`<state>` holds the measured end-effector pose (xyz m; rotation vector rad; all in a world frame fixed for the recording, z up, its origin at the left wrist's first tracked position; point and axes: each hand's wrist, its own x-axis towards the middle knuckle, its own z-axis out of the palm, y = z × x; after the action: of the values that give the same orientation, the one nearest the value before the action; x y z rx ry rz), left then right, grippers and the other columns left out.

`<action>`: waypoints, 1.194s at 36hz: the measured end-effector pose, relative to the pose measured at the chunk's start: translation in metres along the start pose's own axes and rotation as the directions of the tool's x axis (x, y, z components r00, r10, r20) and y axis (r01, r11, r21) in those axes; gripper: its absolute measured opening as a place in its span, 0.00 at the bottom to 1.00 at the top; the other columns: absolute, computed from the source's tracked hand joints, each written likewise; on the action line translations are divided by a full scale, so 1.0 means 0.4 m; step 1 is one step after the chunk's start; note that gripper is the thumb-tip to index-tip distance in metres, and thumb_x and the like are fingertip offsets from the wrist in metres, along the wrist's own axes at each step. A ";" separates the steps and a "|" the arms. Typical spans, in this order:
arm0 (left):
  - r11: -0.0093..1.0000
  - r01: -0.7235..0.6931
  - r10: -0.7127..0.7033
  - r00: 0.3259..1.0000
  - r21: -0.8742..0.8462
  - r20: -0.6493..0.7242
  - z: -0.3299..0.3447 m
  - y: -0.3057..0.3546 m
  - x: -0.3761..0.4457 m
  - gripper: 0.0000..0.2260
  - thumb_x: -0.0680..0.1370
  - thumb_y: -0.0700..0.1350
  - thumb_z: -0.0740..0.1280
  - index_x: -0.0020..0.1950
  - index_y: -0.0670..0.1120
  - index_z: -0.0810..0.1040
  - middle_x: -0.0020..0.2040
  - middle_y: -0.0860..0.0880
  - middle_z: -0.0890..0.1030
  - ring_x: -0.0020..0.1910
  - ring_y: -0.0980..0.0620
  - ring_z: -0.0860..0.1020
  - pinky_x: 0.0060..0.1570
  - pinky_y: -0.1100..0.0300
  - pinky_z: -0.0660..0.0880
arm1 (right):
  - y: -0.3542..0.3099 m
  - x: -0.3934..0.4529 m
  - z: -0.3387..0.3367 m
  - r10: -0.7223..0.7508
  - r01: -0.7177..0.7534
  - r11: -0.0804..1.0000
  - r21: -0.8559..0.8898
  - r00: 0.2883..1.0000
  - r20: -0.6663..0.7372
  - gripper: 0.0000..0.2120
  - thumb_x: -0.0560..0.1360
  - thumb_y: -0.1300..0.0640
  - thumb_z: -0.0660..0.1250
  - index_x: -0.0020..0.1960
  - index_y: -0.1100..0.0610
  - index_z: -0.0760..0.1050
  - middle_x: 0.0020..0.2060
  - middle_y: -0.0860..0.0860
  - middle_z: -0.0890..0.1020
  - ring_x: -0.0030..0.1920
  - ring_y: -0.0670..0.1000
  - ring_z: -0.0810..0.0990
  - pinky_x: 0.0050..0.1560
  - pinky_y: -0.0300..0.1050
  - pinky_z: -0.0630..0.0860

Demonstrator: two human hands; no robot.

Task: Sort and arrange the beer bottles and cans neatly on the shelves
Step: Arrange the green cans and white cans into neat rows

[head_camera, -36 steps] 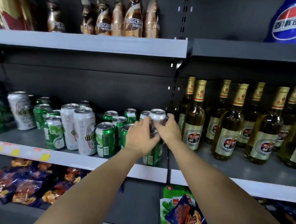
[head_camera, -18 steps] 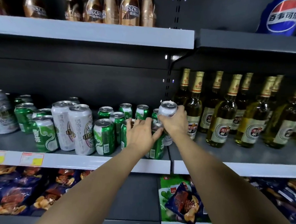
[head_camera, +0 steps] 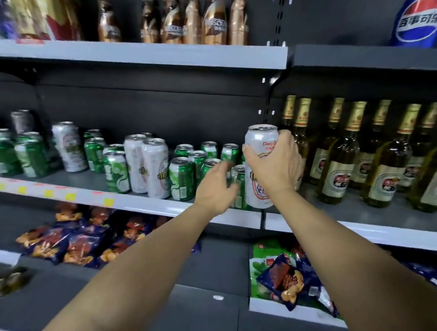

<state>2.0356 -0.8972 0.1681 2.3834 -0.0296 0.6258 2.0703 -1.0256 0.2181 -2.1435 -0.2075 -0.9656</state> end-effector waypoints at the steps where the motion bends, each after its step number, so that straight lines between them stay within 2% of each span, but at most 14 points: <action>1: 0.999 0.020 -0.019 1.000 -0.043 0.021 -0.014 -0.005 -0.019 0.28 0.72 0.45 0.65 0.72 0.47 0.66 0.68 0.48 0.73 0.67 0.48 0.71 0.61 0.54 0.71 | -0.017 -0.013 0.008 -0.012 0.011 1.000 0.005 1.000 0.019 0.29 0.65 0.35 0.70 0.52 0.55 0.66 0.49 0.52 0.75 0.52 0.56 0.76 0.48 0.52 0.73; 4: 0.990 0.080 -0.069 0.993 -0.118 0.095 -0.057 -0.031 -0.069 0.37 0.68 0.48 0.71 0.74 0.51 0.60 0.68 0.50 0.73 0.67 0.51 0.71 0.63 0.51 0.71 | -0.076 -0.061 0.041 -0.056 0.054 0.998 0.020 0.995 0.080 0.30 0.65 0.35 0.71 0.52 0.56 0.66 0.50 0.53 0.76 0.54 0.57 0.75 0.50 0.52 0.71; 7: 0.968 0.152 -0.126 0.982 -0.198 0.138 -0.105 -0.078 -0.108 0.40 0.69 0.48 0.75 0.76 0.51 0.58 0.69 0.52 0.72 0.66 0.52 0.71 0.63 0.55 0.69 | -0.141 -0.116 0.081 -0.091 0.085 0.996 0.042 0.984 0.154 0.29 0.64 0.37 0.72 0.52 0.56 0.66 0.51 0.53 0.76 0.55 0.57 0.75 0.49 0.50 0.69; 10: 0.895 0.251 -0.230 0.968 -0.369 0.101 -0.157 -0.129 -0.138 0.44 0.62 0.54 0.74 0.75 0.54 0.59 0.65 0.53 0.76 0.62 0.54 0.74 0.63 0.56 0.71 | -0.213 -0.164 0.134 -0.059 0.034 0.993 0.113 0.972 0.226 0.28 0.65 0.37 0.72 0.51 0.54 0.65 0.49 0.52 0.77 0.52 0.57 0.77 0.46 0.50 0.71; 13: 0.873 0.274 -0.283 0.958 -0.403 0.038 -0.217 -0.202 -0.147 0.47 0.58 0.58 0.72 0.75 0.52 0.61 0.62 0.52 0.78 0.61 0.52 0.77 0.61 0.52 0.74 | -0.296 -0.210 0.199 -0.055 0.014 0.990 0.137 0.952 0.302 0.27 0.66 0.38 0.73 0.51 0.53 0.64 0.48 0.51 0.77 0.51 0.58 0.77 0.44 0.48 0.70; 18: 0.895 0.290 -0.338 0.937 -0.338 -0.091 -0.337 -0.330 -0.151 0.41 0.59 0.57 0.73 0.69 0.46 0.69 0.59 0.49 0.79 0.57 0.48 0.79 0.56 0.49 0.77 | -0.426 -0.260 0.308 -0.064 -0.019 0.985 0.172 0.883 0.466 0.29 0.69 0.38 0.71 0.58 0.55 0.65 0.52 0.52 0.77 0.53 0.57 0.77 0.48 0.50 0.74; 22: 0.882 0.290 -0.373 0.912 -0.372 -0.173 -0.409 -0.440 -0.156 0.28 0.69 0.48 0.77 0.66 0.46 0.71 0.58 0.48 0.79 0.57 0.47 0.78 0.55 0.50 0.75 | -0.504 -0.282 0.373 -0.102 -0.070 0.963 0.261 0.800 0.591 0.30 0.72 0.33 0.64 0.64 0.51 0.65 0.57 0.49 0.77 0.56 0.55 0.78 0.55 0.55 0.75; 25: 0.854 0.297 -0.406 0.893 -0.428 -0.192 -0.466 -0.516 -0.162 0.27 0.64 0.54 0.79 0.57 0.49 0.73 0.52 0.50 0.81 0.52 0.50 0.79 0.52 0.50 0.77 | -0.545 -0.309 0.423 -0.093 -0.108 0.958 0.266 0.760 0.643 0.32 0.74 0.31 0.59 0.68 0.51 0.65 0.65 0.50 0.75 0.62 0.55 0.75 0.59 0.51 0.72; 28: 0.870 0.319 -0.423 0.876 -0.377 -0.234 -0.517 -0.595 -0.155 0.26 0.59 0.56 0.74 0.54 0.51 0.73 0.50 0.47 0.79 0.52 0.46 0.78 0.51 0.46 0.78 | -0.585 -0.349 0.488 -0.095 -0.097 0.969 0.227 0.702 0.705 0.34 0.73 0.30 0.60 0.69 0.52 0.64 0.67 0.50 0.74 0.64 0.55 0.74 0.60 0.53 0.72; 30: 0.886 0.323 -0.414 0.875 -0.333 -0.252 -0.549 -0.641 -0.153 0.21 0.64 0.50 0.71 0.54 0.49 0.73 0.50 0.45 0.76 0.53 0.43 0.75 0.51 0.44 0.77 | -0.622 -0.378 0.535 -0.094 -0.093 0.974 0.207 0.665 0.741 0.35 0.72 0.31 0.63 0.69 0.53 0.64 0.68 0.50 0.73 0.65 0.55 0.74 0.61 0.55 0.72; 33: 0.906 0.315 -0.395 0.870 -0.283 -0.296 -0.590 -0.705 -0.145 0.19 0.67 0.54 0.62 0.54 0.46 0.74 0.48 0.45 0.77 0.51 0.41 0.75 0.49 0.43 0.76 | -0.683 -0.408 0.610 -0.108 -0.072 0.977 0.200 0.642 0.759 0.34 0.70 0.34 0.68 0.67 0.54 0.65 0.65 0.52 0.75 0.63 0.55 0.75 0.60 0.53 0.73; 36: 0.898 0.335 -0.422 0.838 -0.284 -0.347 -0.631 -0.769 -0.136 0.19 0.66 0.54 0.63 0.52 0.46 0.74 0.47 0.45 0.77 0.50 0.41 0.76 0.49 0.45 0.76 | -0.737 -0.413 0.683 -0.132 -0.029 0.981 0.194 0.631 0.765 0.30 0.71 0.36 0.68 0.64 0.53 0.67 0.63 0.51 0.76 0.61 0.55 0.76 0.54 0.49 0.73; 40: 0.893 0.372 -0.447 0.800 -0.253 -0.400 -0.704 -0.845 -0.117 0.14 0.69 0.46 0.70 0.52 0.45 0.74 0.46 0.46 0.76 0.49 0.45 0.74 0.42 0.54 0.72 | -0.800 -0.401 0.777 -0.211 0.010 0.967 0.255 0.593 0.777 0.29 0.73 0.34 0.63 0.66 0.52 0.67 0.65 0.52 0.76 0.61 0.55 0.76 0.59 0.54 0.75; 43: 0.885 0.393 -0.465 0.759 -0.250 -0.455 -0.768 -0.902 -0.102 0.17 0.67 0.44 0.73 0.53 0.46 0.74 0.49 0.44 0.76 0.47 0.47 0.75 0.38 0.57 0.70 | -0.857 -0.397 0.845 -0.282 0.079 0.954 0.291 0.573 0.770 0.28 0.76 0.34 0.59 0.67 0.51 0.67 0.65 0.52 0.76 0.61 0.56 0.77 0.58 0.53 0.75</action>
<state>1.9324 -0.4340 0.1375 1.9198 0.6694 0.9589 2.0071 -0.5255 0.1624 -2.2180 -0.9617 0.0406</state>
